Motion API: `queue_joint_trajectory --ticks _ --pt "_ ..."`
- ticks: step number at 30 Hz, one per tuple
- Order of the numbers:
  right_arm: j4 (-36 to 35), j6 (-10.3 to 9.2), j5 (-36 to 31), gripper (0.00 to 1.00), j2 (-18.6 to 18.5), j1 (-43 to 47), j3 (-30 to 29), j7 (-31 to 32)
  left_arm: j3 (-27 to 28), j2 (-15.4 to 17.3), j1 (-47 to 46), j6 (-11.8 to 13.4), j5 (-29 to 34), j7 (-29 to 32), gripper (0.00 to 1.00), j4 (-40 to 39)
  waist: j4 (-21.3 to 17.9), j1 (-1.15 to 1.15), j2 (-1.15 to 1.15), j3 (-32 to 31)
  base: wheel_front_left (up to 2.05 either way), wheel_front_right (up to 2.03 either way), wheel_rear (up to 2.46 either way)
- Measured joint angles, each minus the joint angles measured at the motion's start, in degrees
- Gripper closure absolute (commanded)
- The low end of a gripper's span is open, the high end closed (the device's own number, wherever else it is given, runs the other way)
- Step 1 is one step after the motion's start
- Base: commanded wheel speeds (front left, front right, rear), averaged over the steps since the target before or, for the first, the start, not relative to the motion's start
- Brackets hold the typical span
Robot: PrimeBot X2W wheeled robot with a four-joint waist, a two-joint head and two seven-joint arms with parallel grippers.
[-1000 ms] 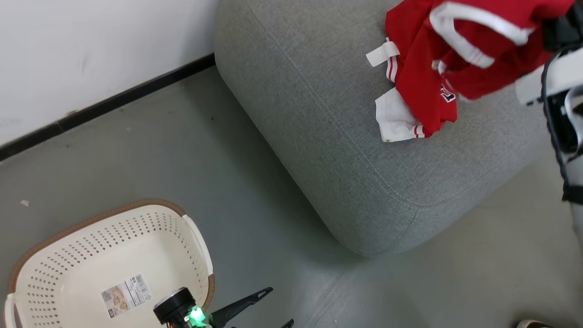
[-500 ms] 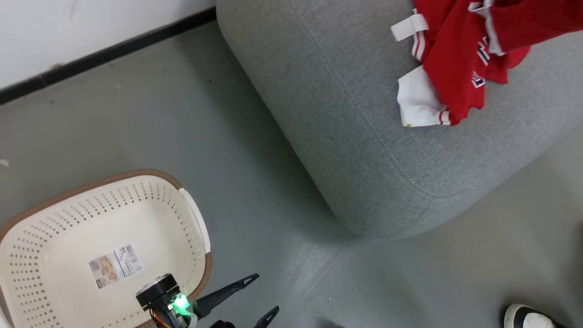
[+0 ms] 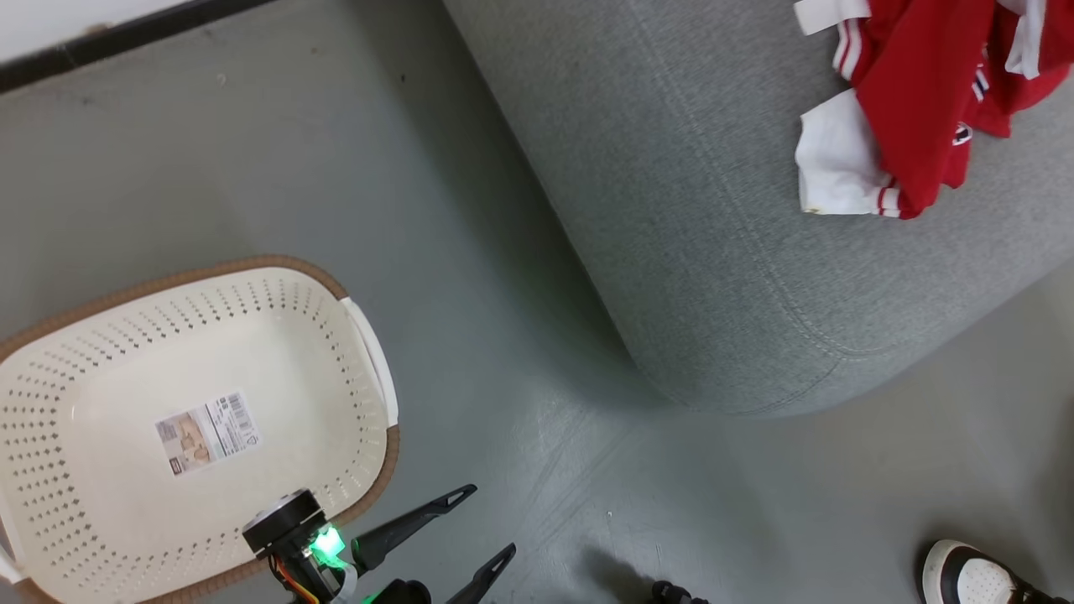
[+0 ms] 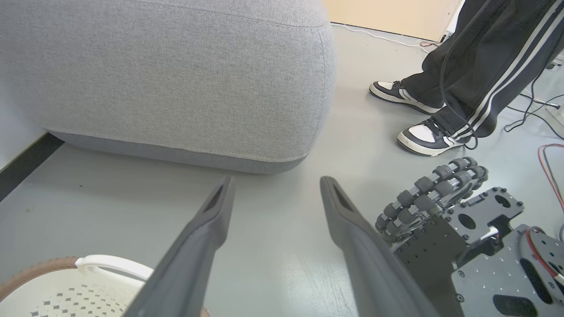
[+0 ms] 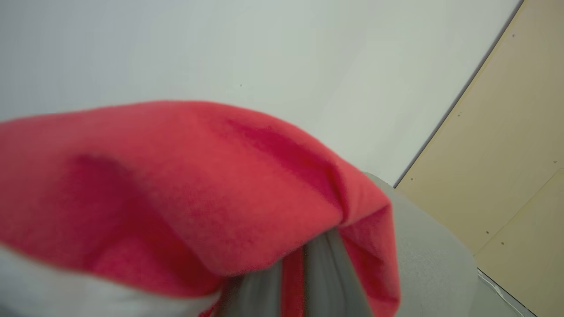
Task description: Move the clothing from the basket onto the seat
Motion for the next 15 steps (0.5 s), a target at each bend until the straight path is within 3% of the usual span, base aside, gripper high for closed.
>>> queue_joint_trajectory --ticks 7,15 --pt "5.9 0.00 -4.0 1.00 -0.3 -0.5 -3.1 0.2 0.7 1.0 -1.4 0.0 0.1 0.0 0.00 -1.6 1.2 0.00 0.00 2.8 0.00 0.00 0.00" --pt "12.2 0.00 -4.6 1.00 2.4 -0.9 -3.9 4.6 0.9 1.9 -2.4 0.0 0.6 0.0 0.00 -2.5 2.8 0.00 0.00 5.5 0.00 0.00 0.00"
